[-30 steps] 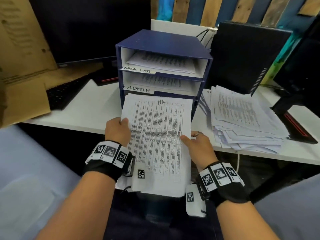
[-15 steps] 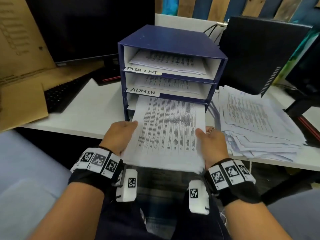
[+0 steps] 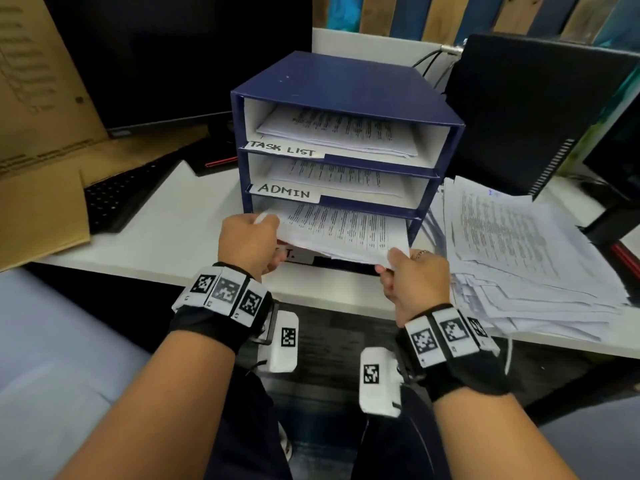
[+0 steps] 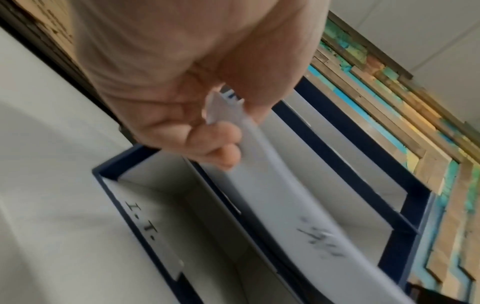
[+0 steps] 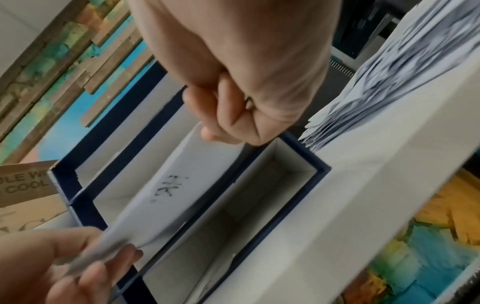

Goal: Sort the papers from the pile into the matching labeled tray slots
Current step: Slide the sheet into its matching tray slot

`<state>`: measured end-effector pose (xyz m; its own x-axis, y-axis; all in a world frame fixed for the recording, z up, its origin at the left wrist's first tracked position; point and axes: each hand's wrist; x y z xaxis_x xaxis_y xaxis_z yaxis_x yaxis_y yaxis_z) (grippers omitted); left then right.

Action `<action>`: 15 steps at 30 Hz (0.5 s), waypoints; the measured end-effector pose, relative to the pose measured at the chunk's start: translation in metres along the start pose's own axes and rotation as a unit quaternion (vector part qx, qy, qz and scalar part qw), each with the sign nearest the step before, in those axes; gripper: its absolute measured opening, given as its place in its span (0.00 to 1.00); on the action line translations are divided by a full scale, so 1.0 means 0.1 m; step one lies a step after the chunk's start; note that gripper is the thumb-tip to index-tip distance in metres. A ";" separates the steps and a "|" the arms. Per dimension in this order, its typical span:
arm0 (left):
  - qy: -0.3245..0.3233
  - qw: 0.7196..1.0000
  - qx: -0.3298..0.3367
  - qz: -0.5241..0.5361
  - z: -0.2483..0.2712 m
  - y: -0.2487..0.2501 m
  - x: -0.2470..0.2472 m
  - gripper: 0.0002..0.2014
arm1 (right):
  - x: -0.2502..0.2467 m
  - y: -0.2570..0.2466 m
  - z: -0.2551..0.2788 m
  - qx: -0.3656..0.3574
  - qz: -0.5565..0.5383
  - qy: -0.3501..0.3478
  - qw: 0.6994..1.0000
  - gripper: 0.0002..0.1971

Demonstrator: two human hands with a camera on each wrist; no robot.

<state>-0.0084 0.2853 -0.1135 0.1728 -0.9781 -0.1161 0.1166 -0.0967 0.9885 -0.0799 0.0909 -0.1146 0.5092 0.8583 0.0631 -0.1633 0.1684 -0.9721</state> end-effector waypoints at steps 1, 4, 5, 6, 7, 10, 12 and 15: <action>0.011 1.000 0.007 0.007 -0.01 -0.01 0.04 0.08 | 0.07 -0.04 -0.04 -0.006 -0.012 0.008 1.000 0.08; 0.060 0.998 0.017 0.020 -0.02 -0.02 0.15 0.10 | 0.20 -0.12 -0.11 -0.009 -0.053 0.013 0.998 0.06; 0.073 0.997 0.012 0.022 -0.03 -0.02 0.18 0.08 | 0.21 -0.13 -0.11 -0.003 -0.077 0.011 0.997 0.06; 0.082 0.996 0.006 0.025 -0.04 0.00 0.21 0.06 | 0.22 -0.13 -0.11 -0.001 -0.103 0.007 0.995 0.06; 0.091 0.995 0.005 0.028 -0.05 0.02 0.24 0.07 | 0.21 -0.12 -0.10 -0.004 -0.118 -0.001 0.993 0.06; 0.111 0.992 0.021 0.049 -0.11 0.03 0.31 0.12 | 0.14 -0.02 -0.09 -0.017 -0.128 -0.034 0.991 0.19; 0.145 0.986 0.033 0.078 -0.09 0.02 0.33 0.06 | 0.11 0.01 -0.06 -0.026 -0.135 -0.058 0.989 0.28; 0.217 0.970 0.090 0.062 0.04 -0.07 0.33 0.16 | 0.12 0.00 -0.08 -0.036 -0.137 -0.079 0.987 0.31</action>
<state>-0.0072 0.2529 -0.1243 0.5744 -0.8185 0.0140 -0.0969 -0.0511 0.9940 -0.0667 0.0976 -0.1152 0.3868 0.8514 0.3542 0.0259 0.3740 -0.9271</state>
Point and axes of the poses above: each hand's wrist, its own z-axis away from the middle knuckle, its own x-axis out of the palm, y = z × x, and after that the axes turned 5 degrees about -y, right-handed
